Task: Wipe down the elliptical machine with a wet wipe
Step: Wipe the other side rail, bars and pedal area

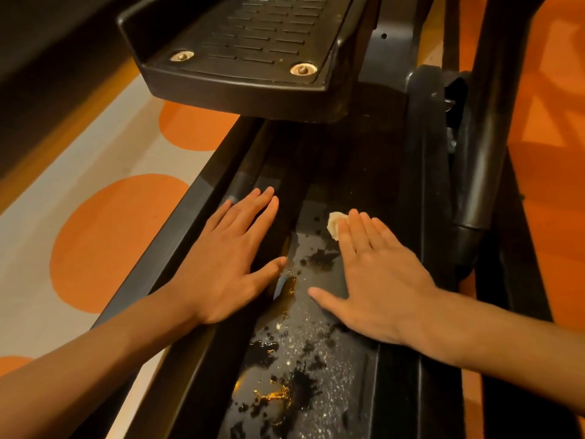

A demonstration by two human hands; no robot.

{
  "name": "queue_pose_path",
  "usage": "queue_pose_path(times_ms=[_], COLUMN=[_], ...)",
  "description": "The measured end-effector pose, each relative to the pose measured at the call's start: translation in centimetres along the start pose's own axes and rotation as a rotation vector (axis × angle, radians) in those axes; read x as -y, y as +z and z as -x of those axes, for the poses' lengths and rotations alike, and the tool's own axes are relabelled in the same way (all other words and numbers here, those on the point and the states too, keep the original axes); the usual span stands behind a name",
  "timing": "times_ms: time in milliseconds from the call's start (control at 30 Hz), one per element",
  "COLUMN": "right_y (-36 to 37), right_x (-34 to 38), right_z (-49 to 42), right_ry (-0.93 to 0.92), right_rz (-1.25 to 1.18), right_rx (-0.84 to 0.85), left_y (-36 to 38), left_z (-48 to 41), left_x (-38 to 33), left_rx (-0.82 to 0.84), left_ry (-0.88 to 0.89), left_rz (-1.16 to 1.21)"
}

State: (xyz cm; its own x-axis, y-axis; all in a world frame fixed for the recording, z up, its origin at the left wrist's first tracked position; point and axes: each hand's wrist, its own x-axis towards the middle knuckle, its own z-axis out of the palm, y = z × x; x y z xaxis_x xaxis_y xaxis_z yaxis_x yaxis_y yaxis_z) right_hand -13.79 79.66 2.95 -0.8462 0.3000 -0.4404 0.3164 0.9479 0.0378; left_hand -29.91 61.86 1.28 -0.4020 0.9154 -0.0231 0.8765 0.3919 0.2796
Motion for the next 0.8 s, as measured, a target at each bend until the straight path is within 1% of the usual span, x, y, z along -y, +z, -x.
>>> queue_pose_path(times_ms=[33,100,200,267,333,467,533,600,667,800], right_y=[-0.1,-1.1,-3.1,-4.0,-4.2,-2.7,-1.5,-2.2,-4.0,-6.2], right_x=[-0.7,-2.6,-6.9,-8.6,-7.7,-2.3,-2.0,-3.9,-6.7,-11.8], right_z=[0.0,-2.9,-10.2,-13.7,-14.4,-6.9,-5.4,-7.9,-12.7,-20.6], right_ry=[0.019,0.061,0.155,0.168,0.132,-0.046,-0.102,-0.062,-0.015,-0.093], right_rz=[0.003,0.0,-0.11,-0.183,-0.197,-0.159,-0.12,-0.156,-0.218,-0.192], right_rx=[0.009,-0.062,-0.094,-0.093,-0.112,-0.087,-0.074,-0.046,-0.029,-0.06], left_y=[0.0,0.1,0.1,0.0,-0.1,-0.2,-0.2,-0.1,-0.2,-0.4], left_z=[0.0,0.0,0.0,0.1,0.1,0.2,0.3,0.3,0.4,0.2], left_x=[0.1,0.1,0.0,-0.1,-0.1,-0.5,-0.4,-0.5,-0.5,-0.5], left_rx=[0.0,0.001,0.003,0.0,0.001,-0.001,-0.006,-0.003,0.002,0.009], left_ry=[-0.002,-0.004,-0.001,-0.005,-0.01,-0.026,-0.037,-0.035,-0.036,-0.046], left_rz=[-0.001,-0.006,0.007,0.014,0.013,0.037,0.054,0.063,0.07,0.094])
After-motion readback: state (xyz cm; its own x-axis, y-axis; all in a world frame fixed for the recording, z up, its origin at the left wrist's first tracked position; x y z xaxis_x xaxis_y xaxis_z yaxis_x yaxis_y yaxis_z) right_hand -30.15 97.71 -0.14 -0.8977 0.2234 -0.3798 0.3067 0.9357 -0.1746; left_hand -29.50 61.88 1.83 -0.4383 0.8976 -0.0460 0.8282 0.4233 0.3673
